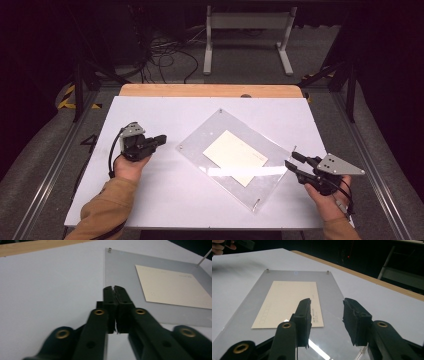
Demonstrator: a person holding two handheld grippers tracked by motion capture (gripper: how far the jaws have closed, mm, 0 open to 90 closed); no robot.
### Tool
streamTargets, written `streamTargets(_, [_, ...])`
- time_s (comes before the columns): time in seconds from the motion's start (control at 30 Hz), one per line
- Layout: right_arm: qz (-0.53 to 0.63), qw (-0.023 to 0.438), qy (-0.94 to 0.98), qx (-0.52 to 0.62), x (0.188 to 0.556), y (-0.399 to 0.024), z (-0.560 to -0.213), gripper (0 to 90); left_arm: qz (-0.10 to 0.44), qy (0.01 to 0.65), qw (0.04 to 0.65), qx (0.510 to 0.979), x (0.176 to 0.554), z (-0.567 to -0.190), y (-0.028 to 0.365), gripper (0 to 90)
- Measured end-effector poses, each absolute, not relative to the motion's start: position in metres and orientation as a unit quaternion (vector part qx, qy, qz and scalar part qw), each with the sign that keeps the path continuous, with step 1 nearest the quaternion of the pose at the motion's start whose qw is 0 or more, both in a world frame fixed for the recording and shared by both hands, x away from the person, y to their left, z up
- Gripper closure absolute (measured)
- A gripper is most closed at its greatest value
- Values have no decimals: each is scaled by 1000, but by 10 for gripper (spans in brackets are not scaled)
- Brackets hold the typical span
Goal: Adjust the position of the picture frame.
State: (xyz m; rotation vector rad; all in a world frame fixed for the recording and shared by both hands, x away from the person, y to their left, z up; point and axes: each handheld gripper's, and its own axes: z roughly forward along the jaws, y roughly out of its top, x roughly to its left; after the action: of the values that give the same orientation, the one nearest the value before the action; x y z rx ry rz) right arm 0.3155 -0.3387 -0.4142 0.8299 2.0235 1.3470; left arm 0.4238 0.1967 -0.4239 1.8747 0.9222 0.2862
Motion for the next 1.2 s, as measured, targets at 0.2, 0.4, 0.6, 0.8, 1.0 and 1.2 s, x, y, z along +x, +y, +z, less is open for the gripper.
streamTargets(0.2, [466, 279, 772, 330, 311, -343, -414, 745, 103, 380, 467, 792, 447, -428, 186, 896])
streamTargets(0.4, [450, 266, 777, 350, 310, -347, -416, 788, 49, 406, 425, 808, 471, -445, 174, 895])
streamTargets(0.6, [429, 248, 787, 368, 311, -349, -420, 881, 60, 408, 385, 826, 484, -453, 164, 895])
streamTargets(0.8, [414, 227, 797, 376, 311, -350, -425, 896, 51, 409, 373, 831, 487, -458, 156, 895])
streamTargets(1.0, [410, 223, 798, 382, 310, -351, -425, 897, 44, 401, 367, 839, 487, -457, 152, 897])
streamTargets(1.2, [399, 213, 797, 399, 313, -354, -427, 897, 14, 381, 360, 852, 481, -455, 149, 898])
